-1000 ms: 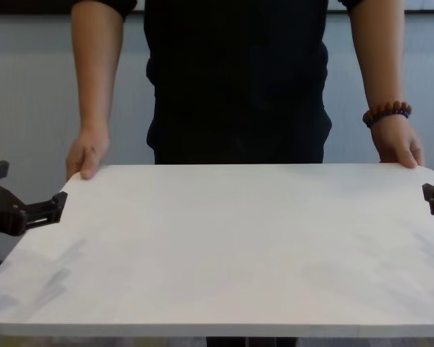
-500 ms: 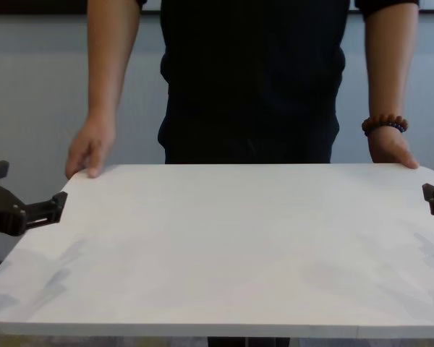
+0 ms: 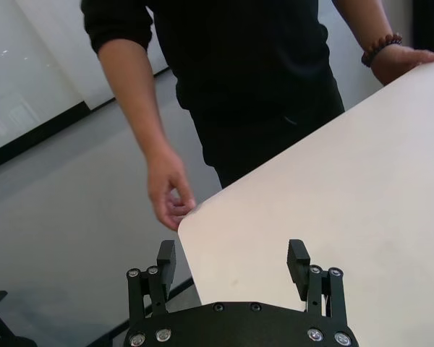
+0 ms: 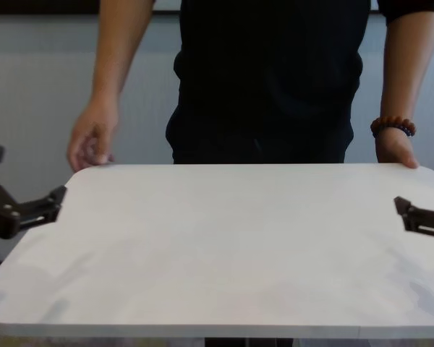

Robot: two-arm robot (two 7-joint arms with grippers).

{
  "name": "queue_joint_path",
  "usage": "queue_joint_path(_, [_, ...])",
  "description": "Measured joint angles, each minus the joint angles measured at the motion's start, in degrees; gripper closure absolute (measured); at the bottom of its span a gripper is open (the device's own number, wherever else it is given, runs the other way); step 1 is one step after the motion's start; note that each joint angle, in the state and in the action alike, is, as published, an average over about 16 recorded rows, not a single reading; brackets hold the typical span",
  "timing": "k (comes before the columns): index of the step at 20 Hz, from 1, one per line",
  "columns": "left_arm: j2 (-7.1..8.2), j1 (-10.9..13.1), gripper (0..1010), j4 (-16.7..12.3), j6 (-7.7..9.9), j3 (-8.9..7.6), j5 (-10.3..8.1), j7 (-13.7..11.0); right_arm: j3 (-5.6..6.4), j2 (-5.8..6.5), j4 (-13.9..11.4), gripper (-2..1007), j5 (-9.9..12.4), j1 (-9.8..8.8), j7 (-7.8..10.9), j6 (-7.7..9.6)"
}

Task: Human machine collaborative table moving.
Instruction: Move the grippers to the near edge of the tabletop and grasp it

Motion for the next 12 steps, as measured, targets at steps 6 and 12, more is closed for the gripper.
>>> queue_joint_path(6, [4.51, 8.74, 10, -7.86, -0.82, -3.25, 2.7, 3.53, -1.0, 3.07, -7.75, 4, -5.48, -4.61, -1.7, 3.72])
queue_joint_path(12, [8.82, 17.34, 10, -13.03, -1.36, -6.1, 7.25, 7.44, -2.12, 7.11, -14.78, 4, -12.28, -9.29, -3.58, 9.47])
